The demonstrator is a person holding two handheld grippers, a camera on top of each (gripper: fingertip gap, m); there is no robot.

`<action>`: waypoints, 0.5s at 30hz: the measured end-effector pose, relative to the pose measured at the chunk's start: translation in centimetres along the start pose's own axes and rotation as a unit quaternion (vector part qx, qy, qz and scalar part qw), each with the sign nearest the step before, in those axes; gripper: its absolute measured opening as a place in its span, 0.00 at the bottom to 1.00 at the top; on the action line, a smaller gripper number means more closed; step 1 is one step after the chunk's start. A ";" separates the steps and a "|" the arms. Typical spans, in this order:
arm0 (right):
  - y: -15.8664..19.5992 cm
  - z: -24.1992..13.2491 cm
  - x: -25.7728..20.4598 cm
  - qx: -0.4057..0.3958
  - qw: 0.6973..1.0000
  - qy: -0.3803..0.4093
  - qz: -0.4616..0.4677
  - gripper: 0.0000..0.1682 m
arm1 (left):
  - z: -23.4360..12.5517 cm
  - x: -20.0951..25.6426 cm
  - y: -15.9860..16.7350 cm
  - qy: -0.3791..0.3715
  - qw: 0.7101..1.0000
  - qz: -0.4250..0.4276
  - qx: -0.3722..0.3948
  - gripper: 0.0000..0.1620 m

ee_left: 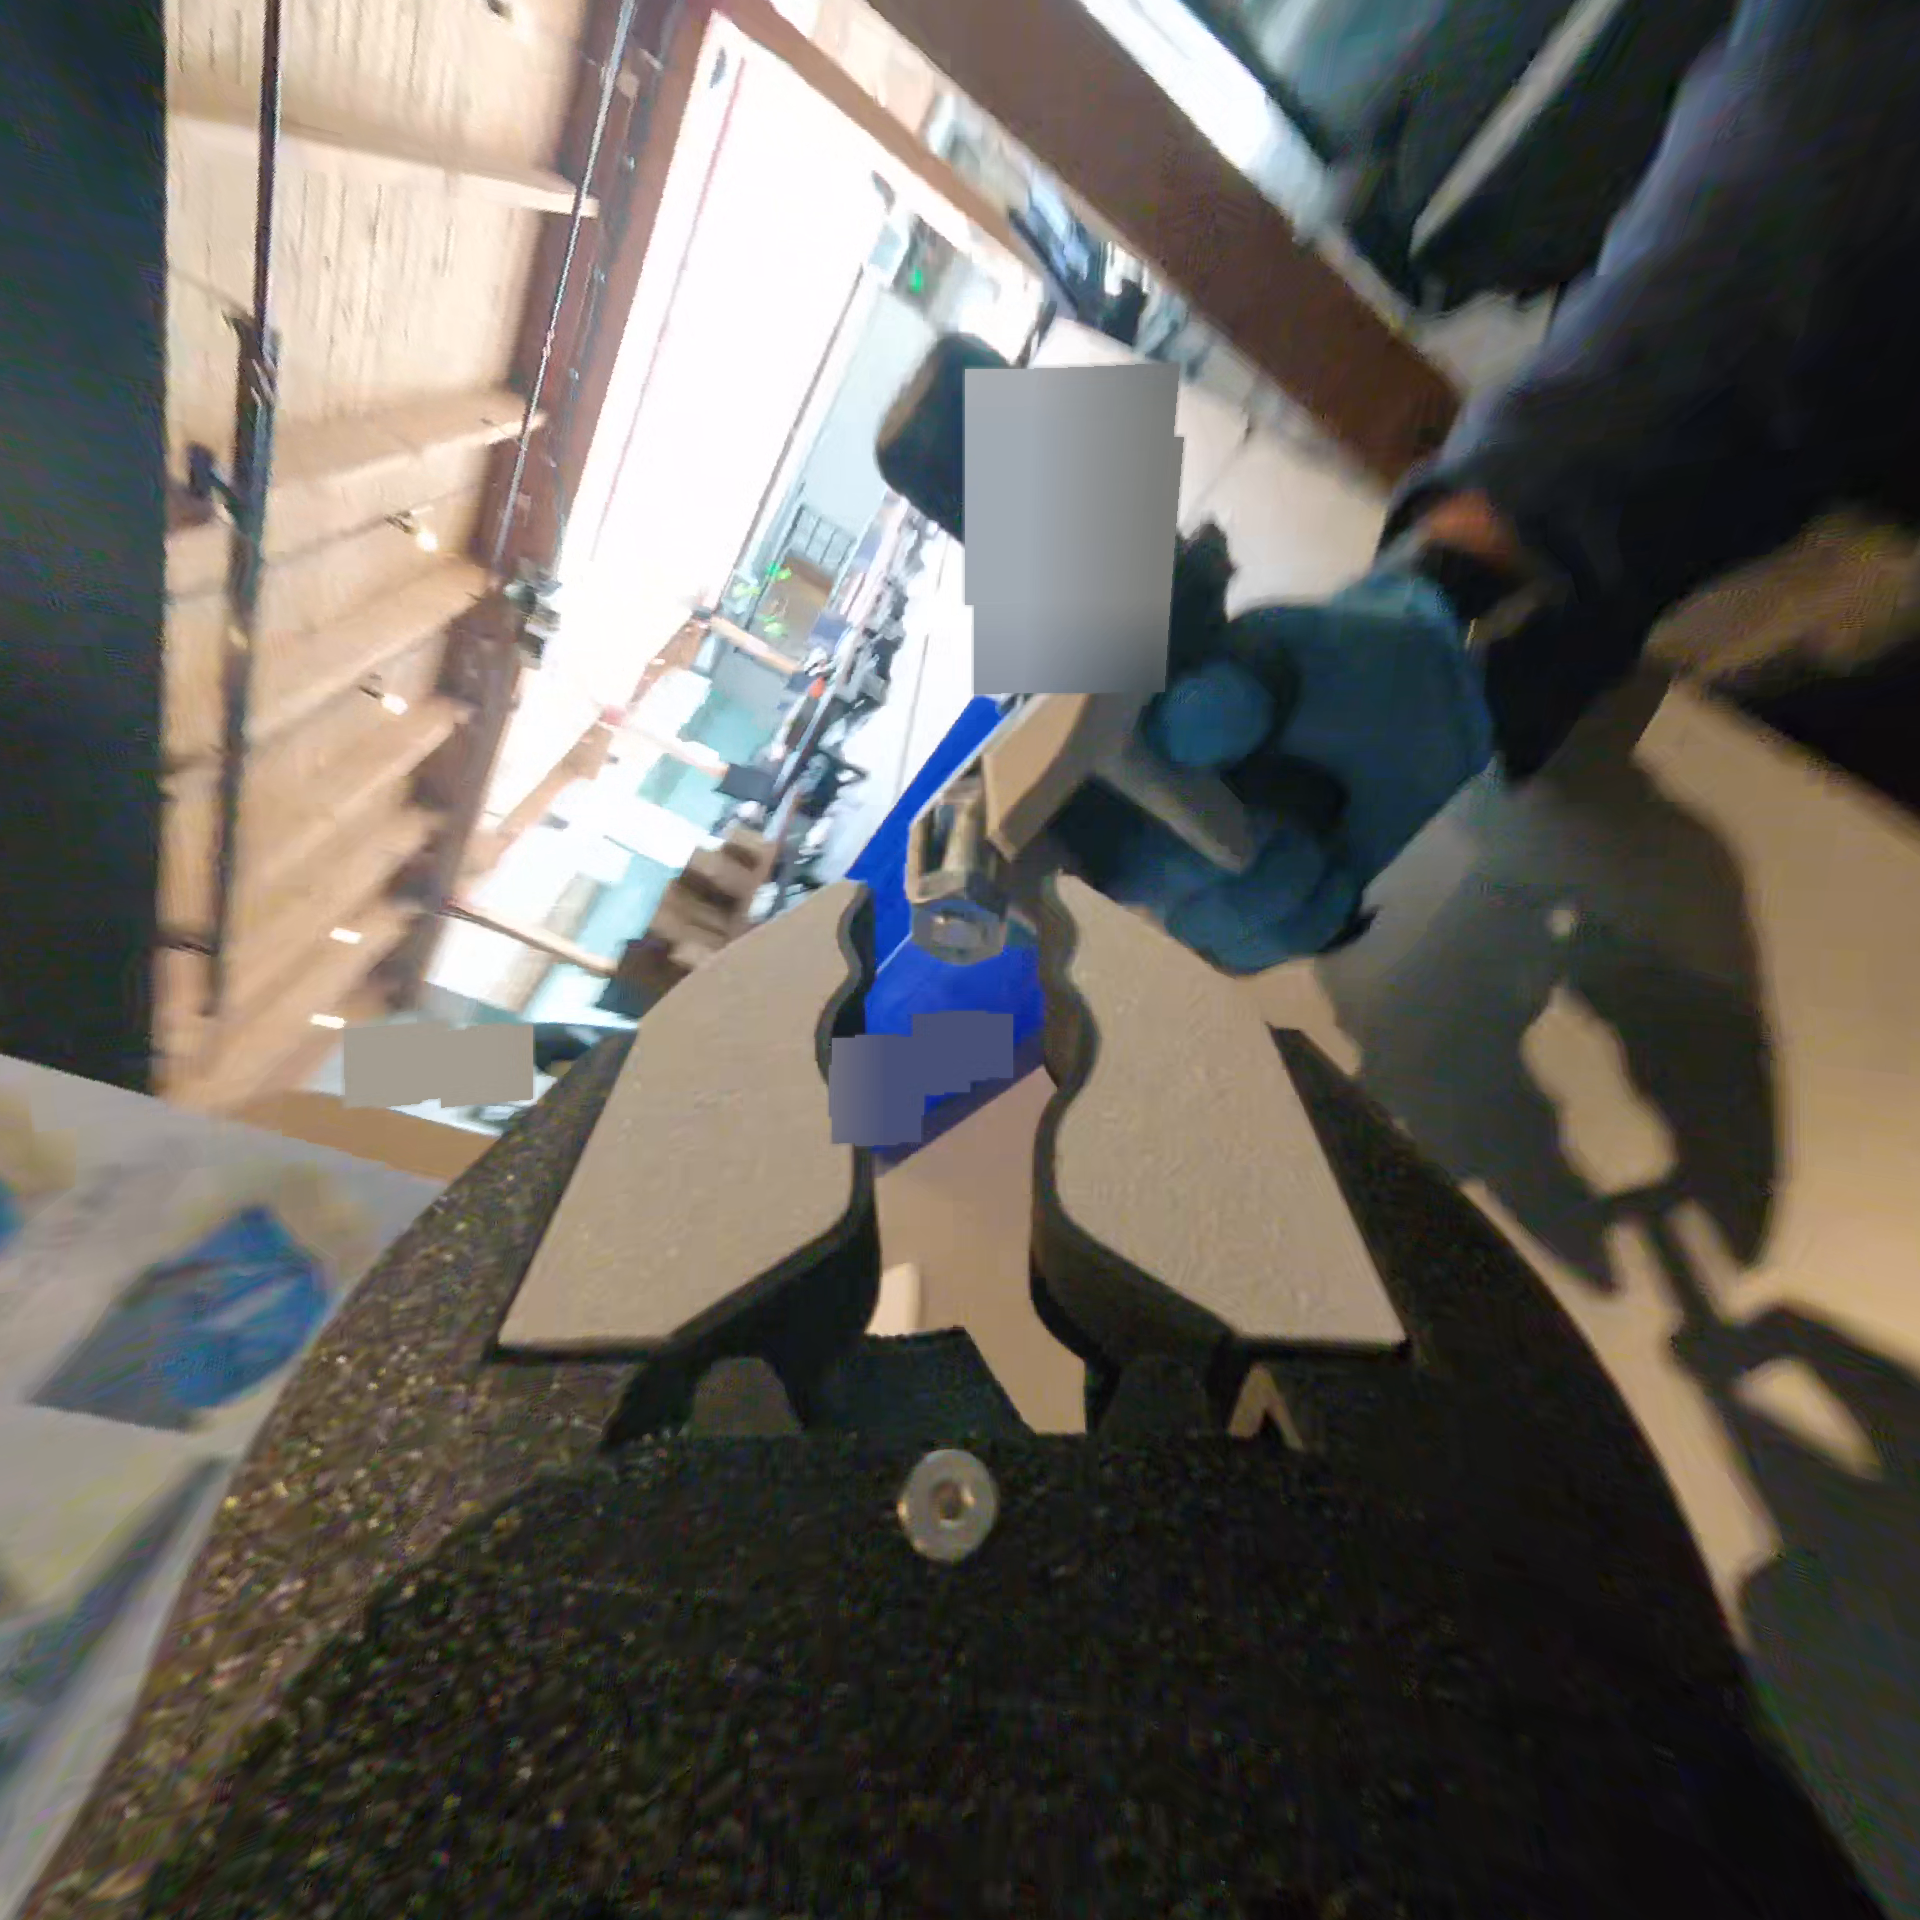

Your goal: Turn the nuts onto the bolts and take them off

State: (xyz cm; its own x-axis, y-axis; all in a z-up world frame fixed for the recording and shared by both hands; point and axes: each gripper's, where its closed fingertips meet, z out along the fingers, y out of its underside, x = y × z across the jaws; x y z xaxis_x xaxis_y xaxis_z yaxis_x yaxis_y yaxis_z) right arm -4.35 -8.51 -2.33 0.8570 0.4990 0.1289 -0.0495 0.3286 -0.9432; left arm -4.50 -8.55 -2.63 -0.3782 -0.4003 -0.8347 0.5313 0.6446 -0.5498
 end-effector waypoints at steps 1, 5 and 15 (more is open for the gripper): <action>0.0 0.0 0.0 0.001 1.000 0.000 0.001 0.11 | -0.1 -0.1 -0.3 0.010 0.998 -0.054 0.017 0.19; -0.1 -0.1 0.0 0.004 1.000 0.002 -0.001 0.11 | -0.2 -0.1 -0.4 0.055 0.971 -0.226 0.050 0.21; 0.0 -0.1 -0.1 -0.001 1.000 -0.001 -0.002 0.11 | 0.3 0.7 0.6 0.076 0.959 -0.274 0.017 0.11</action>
State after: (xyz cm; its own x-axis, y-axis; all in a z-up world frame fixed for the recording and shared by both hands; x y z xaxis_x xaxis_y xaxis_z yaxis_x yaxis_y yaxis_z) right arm -4.38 -8.58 -2.38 0.8560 0.4995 0.1329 -0.0452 0.3285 -0.9434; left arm -4.18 -8.66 -3.55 -0.7117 -0.5718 -0.4081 0.2452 0.3422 -0.9071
